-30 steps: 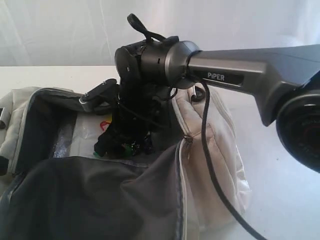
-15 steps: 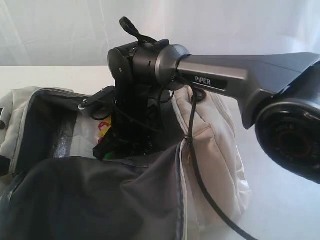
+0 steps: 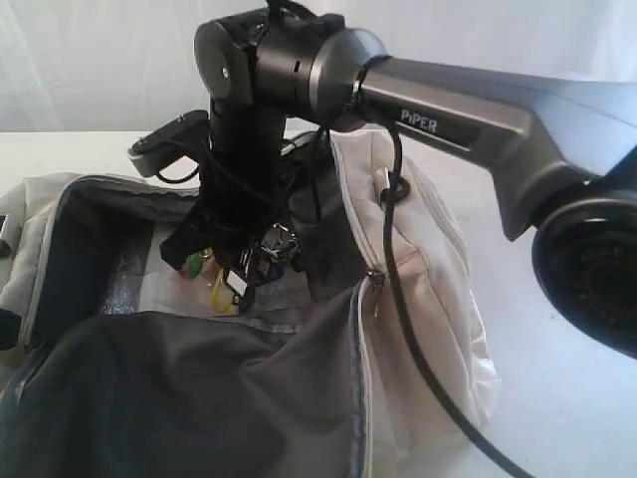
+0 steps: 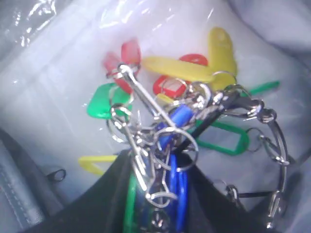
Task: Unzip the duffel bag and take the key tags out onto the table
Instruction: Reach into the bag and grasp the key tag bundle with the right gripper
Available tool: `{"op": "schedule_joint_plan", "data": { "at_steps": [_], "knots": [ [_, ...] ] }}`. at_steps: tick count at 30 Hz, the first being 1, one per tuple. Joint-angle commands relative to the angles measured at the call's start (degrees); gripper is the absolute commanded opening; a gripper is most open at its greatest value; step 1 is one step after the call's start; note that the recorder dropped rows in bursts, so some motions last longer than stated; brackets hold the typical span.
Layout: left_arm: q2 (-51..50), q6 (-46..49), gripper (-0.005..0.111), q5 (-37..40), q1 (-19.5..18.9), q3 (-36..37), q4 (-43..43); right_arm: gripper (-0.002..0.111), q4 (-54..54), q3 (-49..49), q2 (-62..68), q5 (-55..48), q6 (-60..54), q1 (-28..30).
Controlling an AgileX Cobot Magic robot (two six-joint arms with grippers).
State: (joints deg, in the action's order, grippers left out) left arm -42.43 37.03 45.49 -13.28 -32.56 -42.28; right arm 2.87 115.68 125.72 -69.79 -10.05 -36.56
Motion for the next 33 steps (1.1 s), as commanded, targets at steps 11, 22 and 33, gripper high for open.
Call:
{"op": "schedule_joint_plan", "data": {
  "at_steps": [11, 22, 33],
  "knots": [
    [0.47, 0.34, 0.000, 0.56, 0.39, 0.12, -1.35, 0.000, -0.85, 1.23, -5.79, -0.17, -0.01, -0.07],
    [0.37, 0.34, 0.000, -0.37, 0.39, 0.12, -1.35, 0.000, -0.08, 0.84, -9.16, -0.17, -0.01, -0.07],
    [0.37, 0.75, 0.000, -4.26, 0.39, 2.49, -0.75, 0.000, 0.28, 0.84, -10.46, -0.17, -0.01, -0.07]
  ]
}}
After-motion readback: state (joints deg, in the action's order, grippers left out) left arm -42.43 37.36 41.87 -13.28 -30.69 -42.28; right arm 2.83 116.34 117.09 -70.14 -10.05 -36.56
